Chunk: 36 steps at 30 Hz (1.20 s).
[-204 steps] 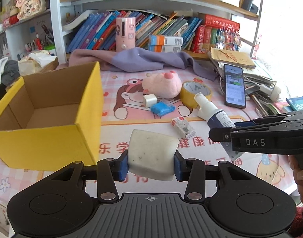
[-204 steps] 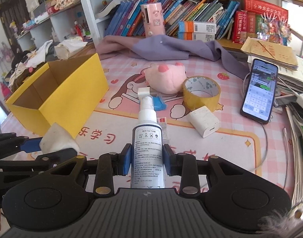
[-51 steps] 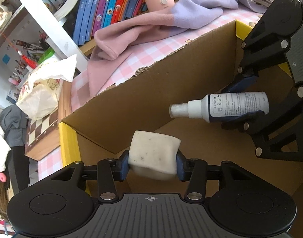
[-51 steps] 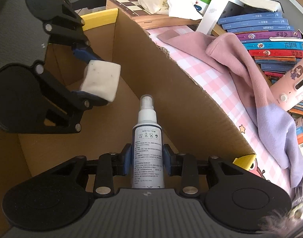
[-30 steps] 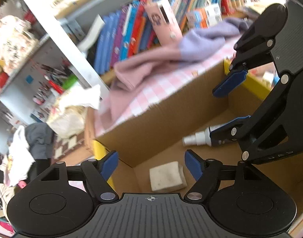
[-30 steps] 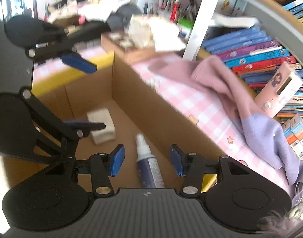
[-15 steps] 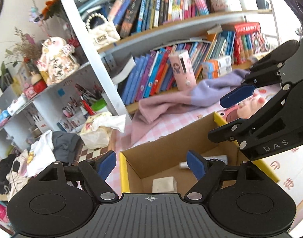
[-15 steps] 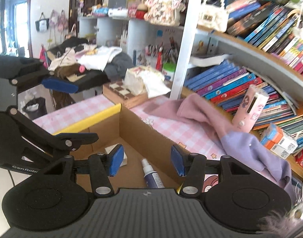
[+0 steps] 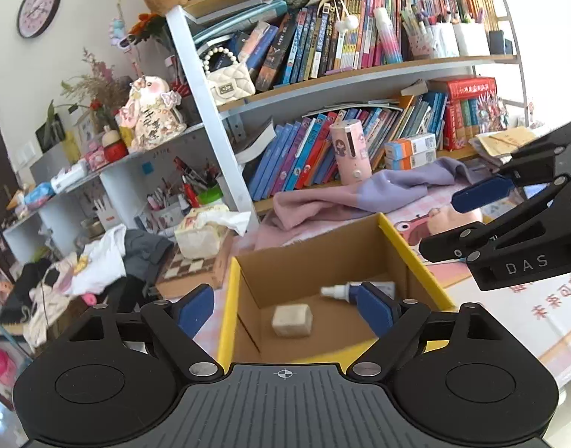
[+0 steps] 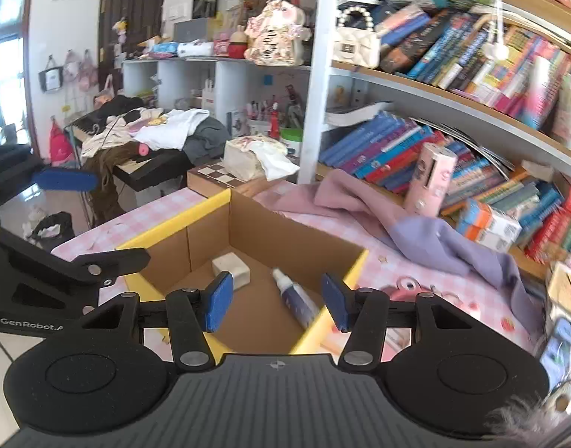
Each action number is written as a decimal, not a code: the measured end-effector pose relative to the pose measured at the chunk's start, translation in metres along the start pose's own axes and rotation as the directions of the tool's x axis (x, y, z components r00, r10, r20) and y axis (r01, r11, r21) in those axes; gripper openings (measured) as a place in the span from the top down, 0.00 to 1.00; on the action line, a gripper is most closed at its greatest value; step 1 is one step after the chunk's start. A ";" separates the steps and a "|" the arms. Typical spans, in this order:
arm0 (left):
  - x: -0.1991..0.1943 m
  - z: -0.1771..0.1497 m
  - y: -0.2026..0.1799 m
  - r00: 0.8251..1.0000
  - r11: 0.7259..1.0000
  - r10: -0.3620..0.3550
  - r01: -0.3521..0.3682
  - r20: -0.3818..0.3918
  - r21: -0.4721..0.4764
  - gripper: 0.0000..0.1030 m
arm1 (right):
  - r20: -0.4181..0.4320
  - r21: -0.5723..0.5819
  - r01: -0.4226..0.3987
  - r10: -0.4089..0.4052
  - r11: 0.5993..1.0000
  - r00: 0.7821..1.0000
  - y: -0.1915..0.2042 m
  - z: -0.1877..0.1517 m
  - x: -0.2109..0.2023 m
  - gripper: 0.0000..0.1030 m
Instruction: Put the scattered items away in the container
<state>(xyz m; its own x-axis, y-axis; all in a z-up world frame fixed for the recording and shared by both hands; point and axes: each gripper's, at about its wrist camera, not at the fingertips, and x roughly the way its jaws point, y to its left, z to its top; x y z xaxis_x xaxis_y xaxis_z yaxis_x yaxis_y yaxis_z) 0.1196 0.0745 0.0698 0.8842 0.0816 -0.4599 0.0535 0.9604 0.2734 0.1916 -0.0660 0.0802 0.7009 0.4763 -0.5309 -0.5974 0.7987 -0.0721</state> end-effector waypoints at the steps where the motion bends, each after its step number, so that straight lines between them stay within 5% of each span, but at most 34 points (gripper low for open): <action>1: -0.005 -0.004 -0.002 1.000 1.000 -0.001 0.001 -0.001 -0.020 0.16 | 0.002 0.009 0.008 -0.008 1.000 1.000 0.002 -0.005 -0.006 0.51; 11: -0.041 -0.045 -0.018 0.999 0.992 0.012 -0.016 -0.034 -0.128 0.16 | 0.020 0.114 0.093 -0.096 0.989 0.995 0.017 -0.052 -0.043 0.51; 28: -0.063 -0.086 -0.041 0.992 0.990 -0.039 0.023 -0.118 -0.137 0.16 | -0.060 0.210 0.174 -0.165 0.962 0.984 0.051 -0.116 -0.067 0.49; 36: -0.061 -0.101 -0.042 0.981 0.980 -0.074 0.038 -0.182 -0.196 0.15 | -0.067 0.186 0.201 -0.192 0.962 0.979 0.062 -0.128 -0.076 0.39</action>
<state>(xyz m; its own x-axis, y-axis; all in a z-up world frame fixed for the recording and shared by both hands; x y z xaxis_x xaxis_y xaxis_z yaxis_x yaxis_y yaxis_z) 0.0168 0.0559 0.0006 0.7786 0.0573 -0.6249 -0.0052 0.9964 0.0849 0.0518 -0.1000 0.0085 0.7750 0.2884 -0.5623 -0.3609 0.9324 -0.0192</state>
